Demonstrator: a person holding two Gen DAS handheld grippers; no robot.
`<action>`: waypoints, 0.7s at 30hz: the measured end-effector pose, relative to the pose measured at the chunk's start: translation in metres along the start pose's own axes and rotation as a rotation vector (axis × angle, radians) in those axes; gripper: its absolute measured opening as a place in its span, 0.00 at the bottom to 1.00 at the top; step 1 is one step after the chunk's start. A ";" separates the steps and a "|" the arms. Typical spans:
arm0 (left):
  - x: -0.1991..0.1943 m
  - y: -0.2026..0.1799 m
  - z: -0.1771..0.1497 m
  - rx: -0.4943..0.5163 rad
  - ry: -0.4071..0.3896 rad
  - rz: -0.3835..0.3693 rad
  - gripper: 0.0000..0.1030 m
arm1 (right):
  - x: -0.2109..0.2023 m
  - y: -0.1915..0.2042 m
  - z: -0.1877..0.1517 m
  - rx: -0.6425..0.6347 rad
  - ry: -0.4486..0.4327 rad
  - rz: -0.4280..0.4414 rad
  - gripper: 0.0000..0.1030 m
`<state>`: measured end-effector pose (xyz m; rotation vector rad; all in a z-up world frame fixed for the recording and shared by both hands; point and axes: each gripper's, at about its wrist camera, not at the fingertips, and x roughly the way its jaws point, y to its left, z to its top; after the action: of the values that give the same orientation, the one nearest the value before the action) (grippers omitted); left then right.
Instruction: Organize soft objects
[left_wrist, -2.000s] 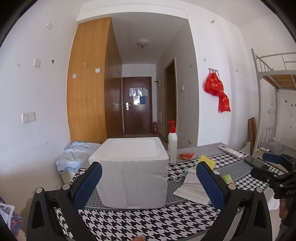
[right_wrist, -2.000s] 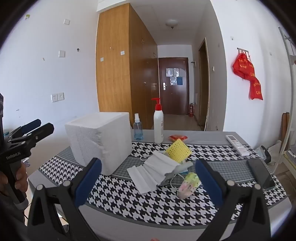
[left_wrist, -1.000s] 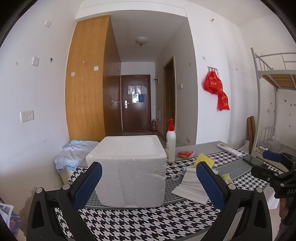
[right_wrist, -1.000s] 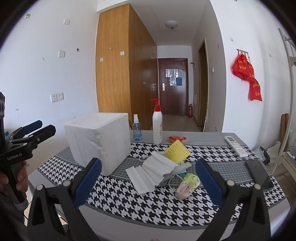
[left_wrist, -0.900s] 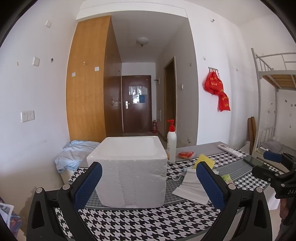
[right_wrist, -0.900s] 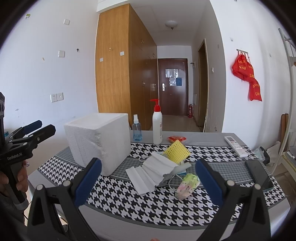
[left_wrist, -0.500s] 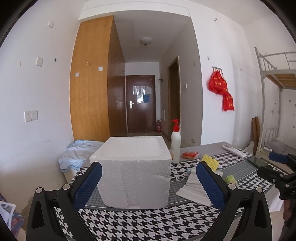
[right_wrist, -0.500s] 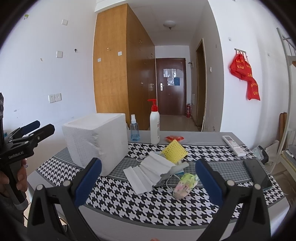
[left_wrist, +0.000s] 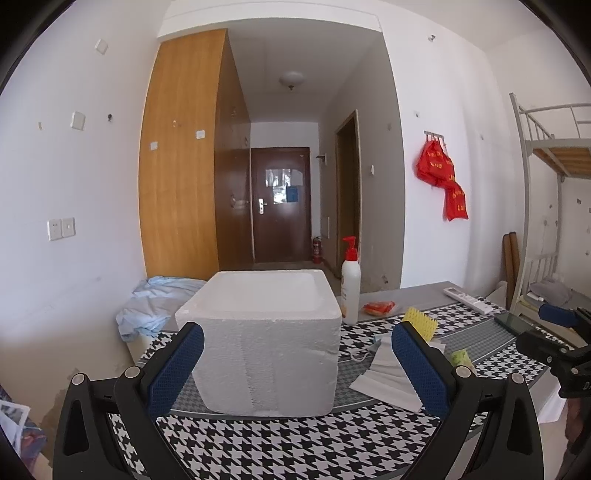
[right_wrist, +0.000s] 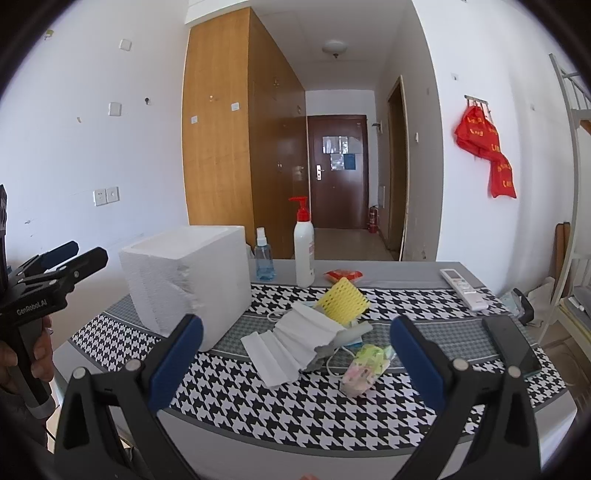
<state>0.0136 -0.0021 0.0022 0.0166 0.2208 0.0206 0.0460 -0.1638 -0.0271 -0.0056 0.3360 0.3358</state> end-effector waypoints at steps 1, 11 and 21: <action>0.000 0.000 0.000 0.002 0.002 -0.003 0.99 | 0.000 0.000 0.000 0.000 0.000 0.001 0.99; 0.014 -0.012 0.002 0.010 0.033 -0.072 0.99 | 0.006 -0.010 -0.003 0.013 0.010 -0.026 0.99; 0.036 -0.036 -0.004 0.041 0.087 -0.169 0.99 | 0.017 -0.024 -0.009 0.028 0.041 -0.058 0.99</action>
<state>0.0489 -0.0375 -0.0104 0.0382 0.3086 -0.1521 0.0657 -0.1817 -0.0420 0.0053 0.3804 0.2733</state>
